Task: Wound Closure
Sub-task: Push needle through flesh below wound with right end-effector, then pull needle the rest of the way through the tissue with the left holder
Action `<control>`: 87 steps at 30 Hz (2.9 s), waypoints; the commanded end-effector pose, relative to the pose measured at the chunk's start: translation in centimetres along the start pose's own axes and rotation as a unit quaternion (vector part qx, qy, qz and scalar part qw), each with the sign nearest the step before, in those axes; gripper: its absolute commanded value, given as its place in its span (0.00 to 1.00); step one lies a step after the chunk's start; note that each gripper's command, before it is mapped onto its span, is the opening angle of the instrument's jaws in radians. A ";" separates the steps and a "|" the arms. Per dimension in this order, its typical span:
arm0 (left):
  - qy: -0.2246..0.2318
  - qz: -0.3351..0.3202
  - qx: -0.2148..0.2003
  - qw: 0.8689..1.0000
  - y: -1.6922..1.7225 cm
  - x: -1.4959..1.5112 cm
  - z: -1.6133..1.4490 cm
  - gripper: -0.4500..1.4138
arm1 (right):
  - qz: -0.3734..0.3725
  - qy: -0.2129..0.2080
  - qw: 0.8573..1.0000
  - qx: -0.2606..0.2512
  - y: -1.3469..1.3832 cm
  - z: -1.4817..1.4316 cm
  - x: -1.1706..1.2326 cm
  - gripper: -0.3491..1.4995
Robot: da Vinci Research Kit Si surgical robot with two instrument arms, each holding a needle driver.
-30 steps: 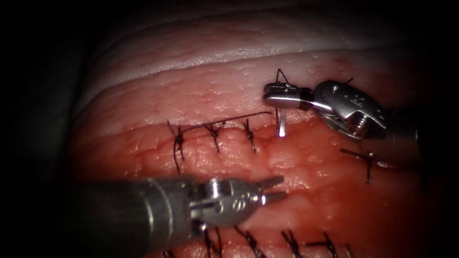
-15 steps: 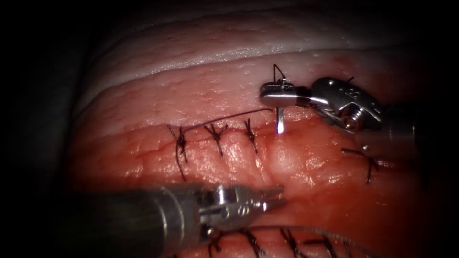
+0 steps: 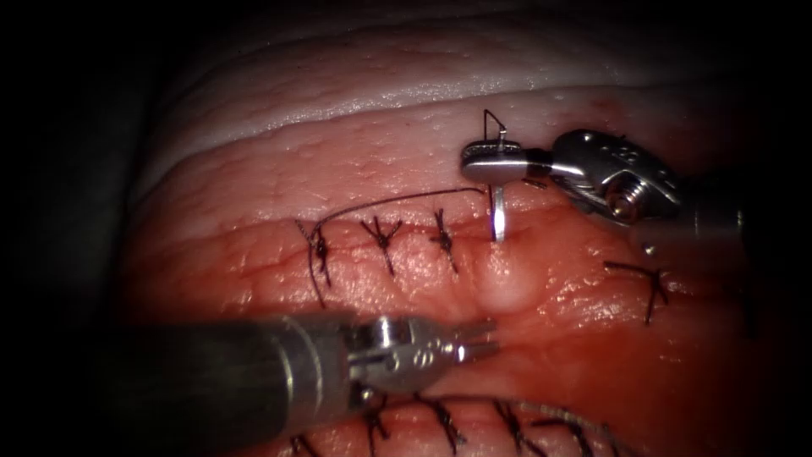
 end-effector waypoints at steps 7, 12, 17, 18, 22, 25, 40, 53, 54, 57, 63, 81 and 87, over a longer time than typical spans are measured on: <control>-0.001 0.002 -0.001 1.000 -0.01 -0.02 0.10 0.19 | 0.001 0.001 1.000 0.020 0.03 0.14 0.05 0.00; -0.001 0.001 -0.002 1.000 -0.01 -0.05 0.08 0.19 | -0.031 -0.014 0.999 0.035 0.06 0.16 0.09 0.00; 0.000 0.001 -0.002 1.000 -0.01 -0.06 0.07 0.19 | -0.054 -0.022 0.997 0.055 0.07 0.19 0.11 0.00; 0.000 0.001 -0.002 1.000 -0.01 -0.06 0.07 0.19 | -0.054 -0.023 0.997 0.057 0.07 0.20 0.11 0.00; 0.000 0.001 -0.002 1.000 -0.01 -0.06 0.07 0.19 | -0.053 -0.024 0.996 0.067 0.06 0.22 0.13 0.00; 0.000 0.001 -0.003 1.000 -0.01 -0.07 0.07 0.19 | -0.041 -0.028 0.996 0.075 0.04 0.23 0.14 0.00; 0.000 0.002 -0.004 1.000 -0.01 -0.09 0.05 0.19 | 0.109 -0.056 0.977 0.174 -0.22 0.37 0.03 0.00; 0.001 0.000 -0.005 1.000 -0.02 -0.10 0.03 0.19 | 0.209 -0.084 0.964 0.141 -0.48 0.28 -0.04 0.00; 0.001 0.000 -0.005 1.000 -0.03 -0.11 0.03 0.19 | 0.212 -0.085 0.963 0.142 -0.50 0.27 -0.06 0.00; 0.001 0.000 -0.005 1.000 -0.04 -0.11 0.03 0.19 | 0.226 -0.096 0.957 0.157 -0.59 0.29 -0.11 0.00; 0.001 0.000 -0.006 1.000 -0.04 -0.12 0.02 0.19 | 0.241 -0.114 0.948 0.174 -0.77 0.34 -0.14 0.00; 0.035 0.023 0.020 0.999 0.06 0.11 -0.20 0.28 | 0.177 -0.001 0.983 0.044 -0.26 0.06 0.11 0.66; 0.090 0.044 0.068 0.993 -0.05 0.40 -0.36 0.35 | 0.176 0.009 0.984 0.010 -0.04 -0.24 0.12 0.74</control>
